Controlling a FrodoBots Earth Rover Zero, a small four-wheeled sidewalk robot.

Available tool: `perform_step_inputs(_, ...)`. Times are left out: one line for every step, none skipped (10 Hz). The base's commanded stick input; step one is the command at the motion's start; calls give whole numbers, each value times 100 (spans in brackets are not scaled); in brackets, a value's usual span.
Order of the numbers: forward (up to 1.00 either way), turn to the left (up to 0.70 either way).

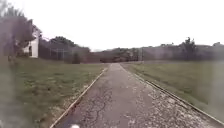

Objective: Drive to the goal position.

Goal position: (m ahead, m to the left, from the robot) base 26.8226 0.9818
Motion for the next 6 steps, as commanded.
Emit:
perform_step_inputs(70,0)
perform_step_inputs(70,0)
perform_step_inputs(70,0)
perform_step_inputs(70,-6)
perform_step_inputs(70,-16)
perform_step_inputs(70,-29)
